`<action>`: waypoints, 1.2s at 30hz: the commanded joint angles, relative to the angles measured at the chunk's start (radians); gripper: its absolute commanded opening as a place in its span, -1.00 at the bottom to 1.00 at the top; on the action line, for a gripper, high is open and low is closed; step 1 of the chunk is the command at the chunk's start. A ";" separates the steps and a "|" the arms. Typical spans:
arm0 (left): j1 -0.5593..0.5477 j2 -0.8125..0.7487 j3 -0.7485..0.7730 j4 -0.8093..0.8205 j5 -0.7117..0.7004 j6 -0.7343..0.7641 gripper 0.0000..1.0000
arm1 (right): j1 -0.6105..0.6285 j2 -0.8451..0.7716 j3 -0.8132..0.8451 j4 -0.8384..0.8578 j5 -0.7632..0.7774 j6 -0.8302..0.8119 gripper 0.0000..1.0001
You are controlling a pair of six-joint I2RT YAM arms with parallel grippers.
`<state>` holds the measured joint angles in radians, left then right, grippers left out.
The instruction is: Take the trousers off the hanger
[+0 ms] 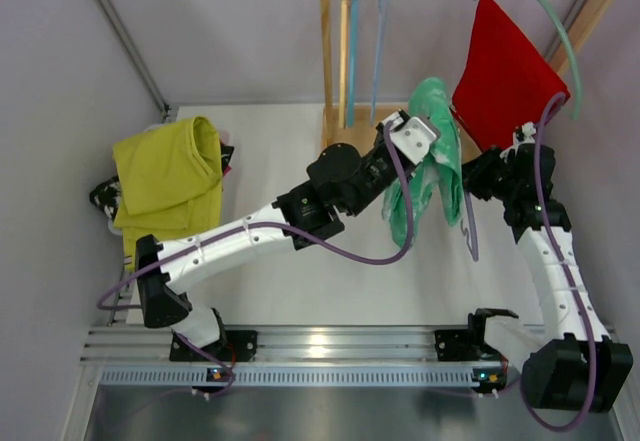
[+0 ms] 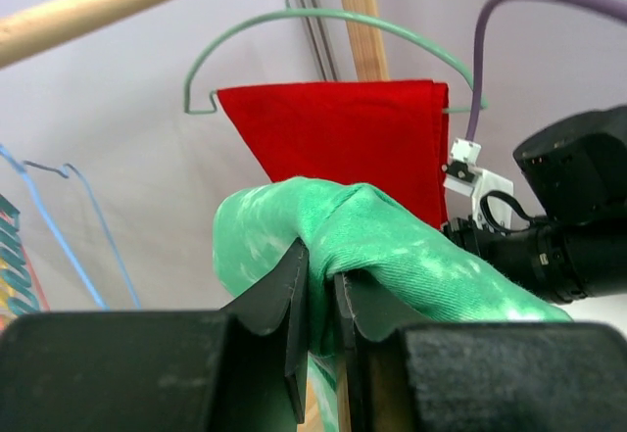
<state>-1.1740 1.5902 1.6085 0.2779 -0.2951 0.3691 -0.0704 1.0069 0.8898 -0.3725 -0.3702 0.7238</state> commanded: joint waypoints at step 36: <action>0.365 -0.858 -0.424 -0.232 -0.046 -0.002 -1.00 | -0.012 -0.065 0.104 -0.020 0.080 -0.173 -1.00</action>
<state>-0.8913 0.7807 1.1389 -0.0265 -0.3416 0.4274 -0.0750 0.9642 0.9318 -0.4419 -0.2996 0.5751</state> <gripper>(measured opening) 0.165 0.126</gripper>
